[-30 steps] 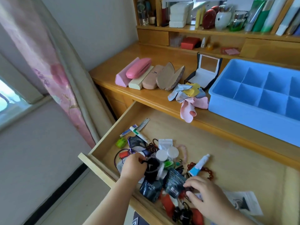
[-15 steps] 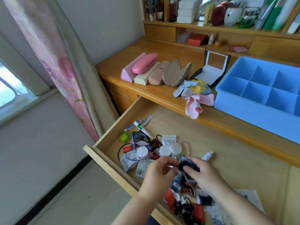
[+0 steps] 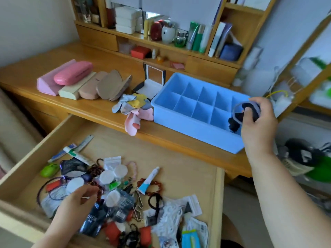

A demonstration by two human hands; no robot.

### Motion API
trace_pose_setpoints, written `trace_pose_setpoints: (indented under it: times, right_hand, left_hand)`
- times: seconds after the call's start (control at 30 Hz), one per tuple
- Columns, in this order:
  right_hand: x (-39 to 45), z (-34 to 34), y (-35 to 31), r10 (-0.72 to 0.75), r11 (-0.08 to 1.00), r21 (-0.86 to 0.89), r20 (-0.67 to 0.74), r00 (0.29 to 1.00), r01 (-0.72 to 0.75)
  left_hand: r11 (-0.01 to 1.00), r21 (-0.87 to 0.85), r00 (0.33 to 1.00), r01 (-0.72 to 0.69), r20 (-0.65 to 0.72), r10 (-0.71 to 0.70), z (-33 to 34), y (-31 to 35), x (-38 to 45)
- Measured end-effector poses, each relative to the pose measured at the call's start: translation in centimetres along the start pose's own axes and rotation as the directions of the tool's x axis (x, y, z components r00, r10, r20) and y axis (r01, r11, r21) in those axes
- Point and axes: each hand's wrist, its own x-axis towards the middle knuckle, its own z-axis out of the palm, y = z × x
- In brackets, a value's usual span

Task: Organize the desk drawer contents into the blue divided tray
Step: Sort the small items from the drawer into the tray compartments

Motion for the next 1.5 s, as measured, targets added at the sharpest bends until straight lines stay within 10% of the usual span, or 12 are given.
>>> trace_pose_setpoints:
  times: [0.23, 0.4, 0.53, 0.77, 1.0, 1.27, 1.37, 1.5]
  right_hand:
    - [2.3, 1.0, 2.7, 0.206, 0.83, -0.551, 0.457, 0.865, 0.093]
    - [0.6, 1.1, 2.7, -0.048, 0.83, -0.509, 0.339, 0.939, 0.227]
    - [0.0, 1.3, 3.3, 0.139, 0.681, -0.669, 0.518, 0.844, 0.298]
    - [-1.2, 0.8, 4.6, -0.035, 0.791, -0.571, 0.316, 0.948, 0.22]
    - [0.0, 0.5, 2.5, 0.252, 0.618, -0.704, 0.599, 0.76, 0.35]
    - [-1.2, -0.6, 3.2, -0.307, 0.767, -0.469, 0.331, 0.892, 0.438]
    - [-5.8, -0.5, 1.4, -0.501, 0.788, -0.216, 0.322, 0.804, 0.577]
    - [-16.4, 1.1, 0.5, -0.26, 0.897, 0.021, 0.832, 0.489, 0.441]
  left_hand:
    - [0.999, -0.023, 0.999, 0.023, -0.048, -0.024, -0.2, 0.1, -0.2]
    - [0.999, -0.04, 0.998, 0.035, -0.041, -0.037, -0.1, 0.6, -0.5]
    - [1.0, 0.005, 0.999, 0.006, -0.049, -0.006, -0.1, 0.9, -0.8]
    - [0.999, 0.05, 0.998, -0.02, -0.057, 0.023, -0.4, 1.2, -1.1]
    - [0.972, 0.178, 0.989, -0.15, 0.031, 0.147, 0.2, 1.0, -1.1]
    - [0.887, 0.271, 0.918, -0.374, 0.246, 0.312, 1.0, 2.6, -2.8]
    - [0.838, 0.266, 0.811, -0.476, 0.5, 0.302, 3.3, 4.1, -4.2]
    - [0.671, 0.452, 0.713, -0.588, 0.682, 0.166, 6.3, 5.1, -5.1]
